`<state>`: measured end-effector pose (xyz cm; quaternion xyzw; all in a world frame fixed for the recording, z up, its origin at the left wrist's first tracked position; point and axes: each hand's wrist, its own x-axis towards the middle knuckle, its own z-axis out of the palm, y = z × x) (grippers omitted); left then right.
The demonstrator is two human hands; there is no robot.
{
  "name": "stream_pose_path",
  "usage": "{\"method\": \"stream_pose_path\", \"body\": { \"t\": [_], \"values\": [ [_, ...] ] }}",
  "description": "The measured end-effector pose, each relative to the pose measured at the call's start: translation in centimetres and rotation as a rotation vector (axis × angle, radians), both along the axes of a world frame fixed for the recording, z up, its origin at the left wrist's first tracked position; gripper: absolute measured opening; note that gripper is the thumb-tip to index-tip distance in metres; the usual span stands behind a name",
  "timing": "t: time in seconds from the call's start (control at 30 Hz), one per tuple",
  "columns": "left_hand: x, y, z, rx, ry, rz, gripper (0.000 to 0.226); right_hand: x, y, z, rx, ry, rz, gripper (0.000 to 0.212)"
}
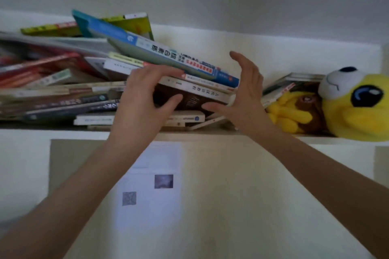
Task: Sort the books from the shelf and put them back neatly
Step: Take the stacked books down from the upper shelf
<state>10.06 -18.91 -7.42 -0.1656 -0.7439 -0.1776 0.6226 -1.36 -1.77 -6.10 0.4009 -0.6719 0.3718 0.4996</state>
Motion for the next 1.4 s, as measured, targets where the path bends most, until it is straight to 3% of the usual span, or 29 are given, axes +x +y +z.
{"method": "stream_pose_path", "body": {
  "t": [0.07,0.17,0.23,0.3,0.37,0.43,0.5,0.63,0.77,0.83,0.97,1.03,1.2,1.3,1.4],
  "values": [
    [-0.8,-1.7,1.8,-0.146,0.067,0.233,0.053,-0.2,-1.1,2.7,0.055,-0.081,-0.048,0.110],
    [-1.9,-1.5,1.9,-0.124,0.040,0.235,0.057,-1.8,-1.7,4.3,0.327,-0.072,-0.229,0.106],
    [-1.2,-0.3,0.5,0.091,0.075,0.070,0.041,-1.8,-2.1,4.4,0.381,-0.011,-0.338,0.089],
    [-0.4,1.3,-0.8,0.372,-0.107,-0.207,0.042,-1.5,-2.1,4.3,0.364,0.058,-0.404,0.075],
    [-0.9,2.0,-0.8,0.654,-0.468,-0.558,0.067,-1.1,-2.0,3.7,0.317,0.093,-0.411,0.071],
    [-1.8,1.9,0.4,0.788,-0.620,-0.763,0.103,-0.6,-1.9,3.0,0.286,0.122,-0.413,0.070],
    [-2.3,2.1,2.3,0.889,-0.553,-0.831,0.121,0.0,-1.9,2.7,0.273,0.148,-0.417,0.071],
    [-2.4,4.4,5.0,1.152,-0.392,-0.936,0.121,1.1,-1.4,2.9,0.268,0.223,-0.447,0.072],
    [-3.1,5.1,6.1,1.392,-0.263,-0.903,0.145,1.9,-1.4,2.5,0.248,0.296,-0.447,0.073],
    [-2.8,4.9,6.0,1.374,-0.307,-0.890,0.137,2.0,-1.0,2.7,0.243,0.309,-0.385,0.071],
    [0.3,4.9,4.8,1.171,-0.473,-0.947,0.062,2.4,0.4,3.9,0.322,0.105,-0.195,0.055],
    [1.9,4.9,4.2,1.074,-0.483,-0.931,0.045,2.5,0.3,3.8,0.315,0.130,-0.177,0.050],
    [3.3,6.1,3.9,0.963,-0.427,-0.875,0.090,2.4,-0.1,3.1,0.198,0.359,-0.224,0.045],
    [2.9,6.1,3.7,0.971,-0.421,-0.875,0.080,3.2,0.0,3.0,0.120,0.454,-0.231,0.038],
    [2.4,5.8,3.3,1.024,-0.365,-0.896,0.083,4.1,0.5,2.5,0.144,0.629,-0.309,0.041]
  ]
}}
